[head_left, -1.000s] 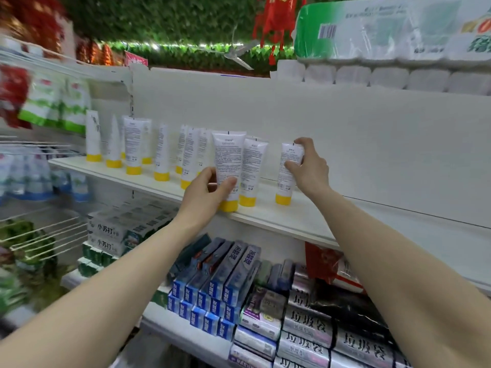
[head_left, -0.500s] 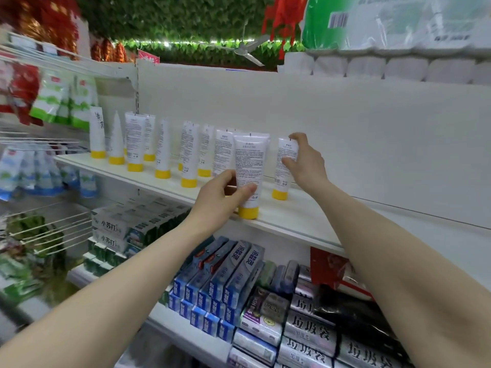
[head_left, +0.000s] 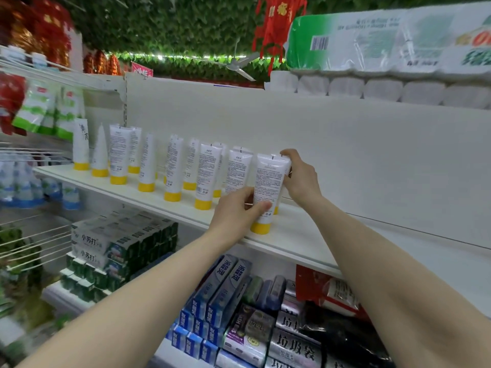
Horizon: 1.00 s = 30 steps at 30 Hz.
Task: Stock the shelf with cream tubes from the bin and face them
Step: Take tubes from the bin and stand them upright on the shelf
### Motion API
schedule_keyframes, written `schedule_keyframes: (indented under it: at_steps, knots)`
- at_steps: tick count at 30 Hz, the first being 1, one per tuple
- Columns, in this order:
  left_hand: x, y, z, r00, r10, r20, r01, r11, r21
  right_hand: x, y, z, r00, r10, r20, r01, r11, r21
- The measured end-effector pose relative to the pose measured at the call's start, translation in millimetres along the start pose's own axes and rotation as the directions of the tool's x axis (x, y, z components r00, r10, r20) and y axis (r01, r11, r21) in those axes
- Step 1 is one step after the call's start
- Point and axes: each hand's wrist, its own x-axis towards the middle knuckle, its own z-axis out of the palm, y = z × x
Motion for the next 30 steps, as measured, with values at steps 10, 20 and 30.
schedule_keyframes:
  at_steps: [10,20,30]
  knots:
    - [2.4,-0.7,11.2,1.0,-0.014,-0.001,0.014,0.999,0.031,8.2,6.8,1.5,0.999,-0.032,0.037,0.034,0.998,-0.051]
    - [-10.0,-3.9,10.8,1.0,-0.002,-0.02,0.011,0.897,0.441,12.7,18.3,-1.0,0.993,-0.079,0.088,0.089,0.99,-0.113]
    - [-9.9,-3.5,13.6,1.0,-0.005,-0.008,0.008,0.895,0.446,10.5,18.3,-3.7,0.987,-0.105,0.118,0.125,0.977,-0.174]
